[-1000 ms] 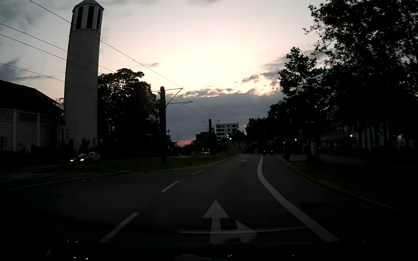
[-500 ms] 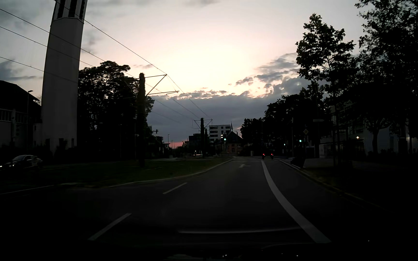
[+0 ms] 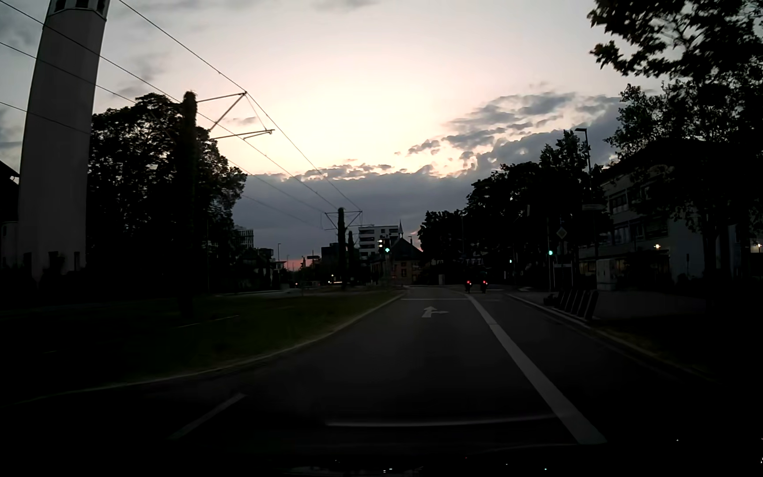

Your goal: Follow the waypoints while adhering to traffic rules and regulations

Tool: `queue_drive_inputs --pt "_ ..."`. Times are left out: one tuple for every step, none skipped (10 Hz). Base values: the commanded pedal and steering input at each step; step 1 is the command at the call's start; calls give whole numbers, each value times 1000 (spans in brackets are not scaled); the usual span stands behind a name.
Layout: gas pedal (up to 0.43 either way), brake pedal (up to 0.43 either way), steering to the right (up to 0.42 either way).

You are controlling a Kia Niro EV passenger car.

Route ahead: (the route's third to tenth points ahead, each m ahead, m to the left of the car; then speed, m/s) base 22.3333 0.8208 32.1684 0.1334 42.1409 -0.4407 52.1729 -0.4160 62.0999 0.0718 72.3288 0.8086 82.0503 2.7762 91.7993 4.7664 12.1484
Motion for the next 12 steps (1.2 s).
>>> queue_drive_inputs --pt "79 0 34" --pt "79 0 34" --pt "87 0 34" --pt "87 0 31" --pt "87 0 29" --pt "87 0 27" --pt "87 0 26" --pt "87 0 24" --pt "87 0 23" --pt "87 0 18" --pt "87 0 12" --pt "87 0 8"
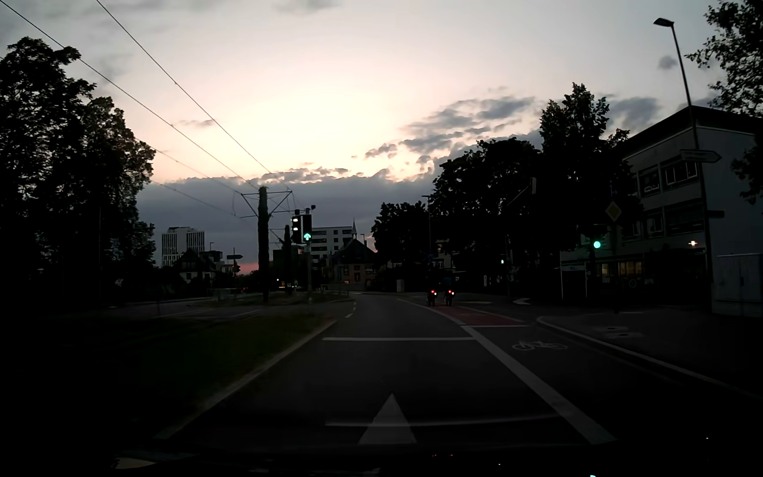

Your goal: Follow the waypoints while adhering to traffic rules and regulations

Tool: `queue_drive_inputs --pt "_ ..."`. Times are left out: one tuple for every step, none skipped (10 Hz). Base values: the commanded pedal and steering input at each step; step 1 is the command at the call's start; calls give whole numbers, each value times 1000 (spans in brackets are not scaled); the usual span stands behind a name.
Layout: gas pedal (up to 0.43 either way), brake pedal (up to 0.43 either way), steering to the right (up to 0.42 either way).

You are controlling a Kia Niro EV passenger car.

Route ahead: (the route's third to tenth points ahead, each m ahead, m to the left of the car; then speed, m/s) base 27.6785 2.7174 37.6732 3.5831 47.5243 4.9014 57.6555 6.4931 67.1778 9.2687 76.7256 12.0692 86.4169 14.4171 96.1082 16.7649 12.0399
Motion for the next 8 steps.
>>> queue_drive_inputs --pt "87 0 4" --pt "87 0 0" --pt "87 0 -1" --pt "87 0 -1" --pt "87 0 -2" --pt "87 0 -4" --pt "87 0 -8" --pt "87 0 -12"
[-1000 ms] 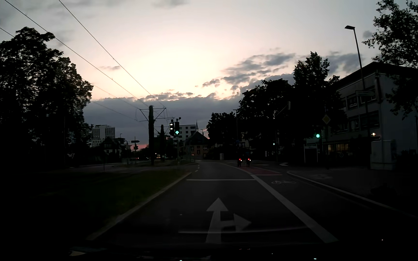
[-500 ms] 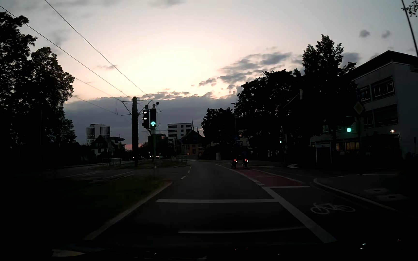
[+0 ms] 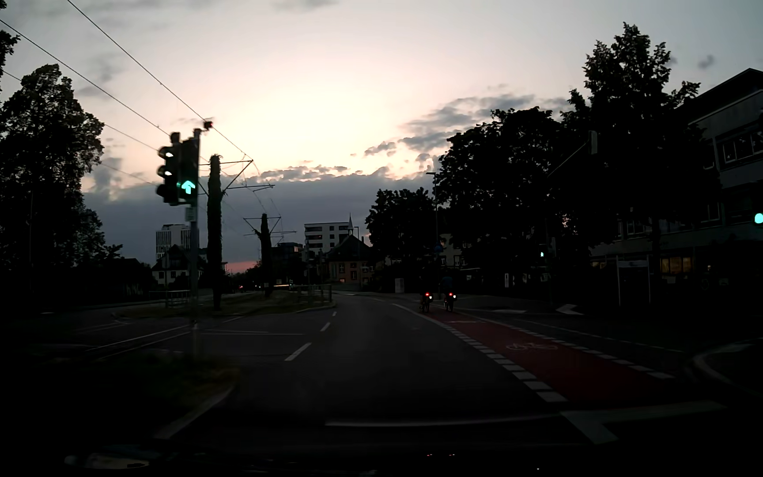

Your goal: Follow the waypoints while adhering to traffic rules and regulations

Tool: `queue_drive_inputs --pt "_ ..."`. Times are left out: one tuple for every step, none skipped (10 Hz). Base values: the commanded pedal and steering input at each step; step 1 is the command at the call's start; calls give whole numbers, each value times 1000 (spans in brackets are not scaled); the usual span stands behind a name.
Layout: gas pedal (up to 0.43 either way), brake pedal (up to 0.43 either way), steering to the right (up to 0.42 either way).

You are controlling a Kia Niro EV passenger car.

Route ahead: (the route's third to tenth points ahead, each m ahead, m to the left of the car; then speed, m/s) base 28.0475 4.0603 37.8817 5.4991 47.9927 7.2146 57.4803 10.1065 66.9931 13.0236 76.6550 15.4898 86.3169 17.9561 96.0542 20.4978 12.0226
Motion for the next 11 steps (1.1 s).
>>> queue_drive_inputs --pt "87 0 -15" --pt "87 0 -16" --pt "87 0 -18" --pt "87 0 -19" --pt "87 0 -23" --pt "87 0 -24" --pt "87 0 -24" --pt "87 0 -24" --pt "87 0 -24" --pt "87 0 -24" --pt "87 0 -25"
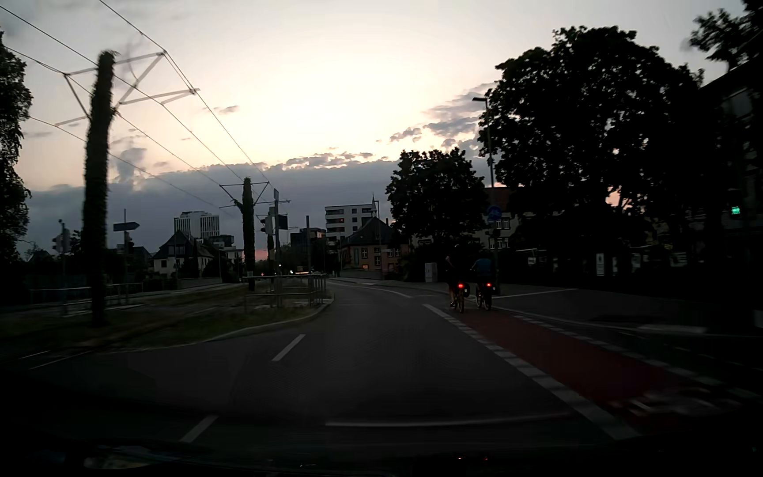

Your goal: Follow the waypoints while adhering to traffic rules and regulations

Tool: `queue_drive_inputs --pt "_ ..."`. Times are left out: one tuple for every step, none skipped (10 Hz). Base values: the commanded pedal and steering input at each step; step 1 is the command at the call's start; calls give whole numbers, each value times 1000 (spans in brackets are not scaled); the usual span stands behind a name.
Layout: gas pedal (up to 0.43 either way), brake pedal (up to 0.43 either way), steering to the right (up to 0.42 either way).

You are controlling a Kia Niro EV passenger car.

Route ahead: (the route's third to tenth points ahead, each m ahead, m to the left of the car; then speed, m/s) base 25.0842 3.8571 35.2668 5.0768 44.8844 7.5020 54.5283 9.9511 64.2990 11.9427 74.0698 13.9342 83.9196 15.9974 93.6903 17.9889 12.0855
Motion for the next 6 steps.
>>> queue_drive_inputs --pt "87 0 -26" --pt "87 0 -27" --pt "87 0 -29" --pt "87 0 -30" --pt "87 0 -29" --pt "87 0 -28"
